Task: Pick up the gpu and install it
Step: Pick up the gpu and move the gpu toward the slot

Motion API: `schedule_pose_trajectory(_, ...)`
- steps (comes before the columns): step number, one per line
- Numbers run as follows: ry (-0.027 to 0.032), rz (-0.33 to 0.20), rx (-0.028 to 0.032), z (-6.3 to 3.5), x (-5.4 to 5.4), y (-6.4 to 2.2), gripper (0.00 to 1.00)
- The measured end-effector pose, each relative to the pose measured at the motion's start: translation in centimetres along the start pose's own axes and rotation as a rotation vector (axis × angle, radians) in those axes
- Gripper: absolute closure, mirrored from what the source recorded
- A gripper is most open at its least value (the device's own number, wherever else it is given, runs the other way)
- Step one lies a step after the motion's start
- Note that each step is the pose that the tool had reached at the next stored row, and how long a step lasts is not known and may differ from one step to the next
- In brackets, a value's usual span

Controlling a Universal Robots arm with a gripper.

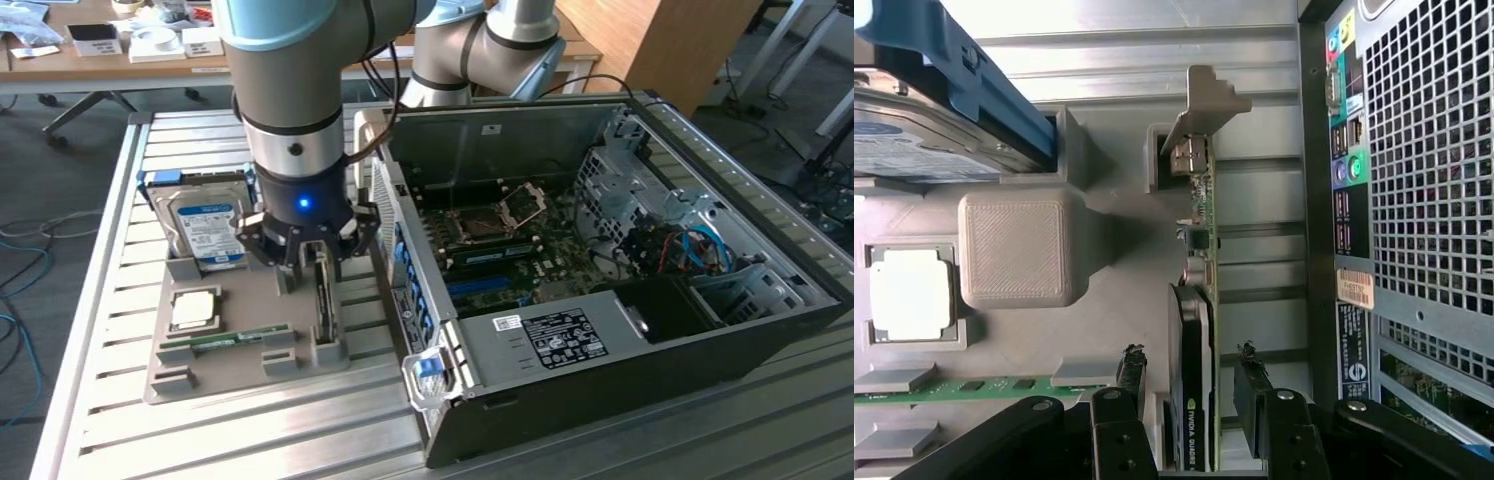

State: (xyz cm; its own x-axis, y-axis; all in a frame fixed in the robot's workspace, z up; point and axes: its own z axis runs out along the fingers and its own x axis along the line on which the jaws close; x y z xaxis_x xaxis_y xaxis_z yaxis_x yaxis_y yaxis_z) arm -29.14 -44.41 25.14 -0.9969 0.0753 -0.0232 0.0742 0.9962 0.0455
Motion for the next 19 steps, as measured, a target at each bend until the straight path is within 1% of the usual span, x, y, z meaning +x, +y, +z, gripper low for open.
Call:
schedule_pose_trajectory(15,0.0000,0.000,0.0001,1.69,0.0,-0.08,0.51)
schedule_pose_trajectory(19,0.0002,0.000,0.0002,1.81,0.0,-0.09,0.51)
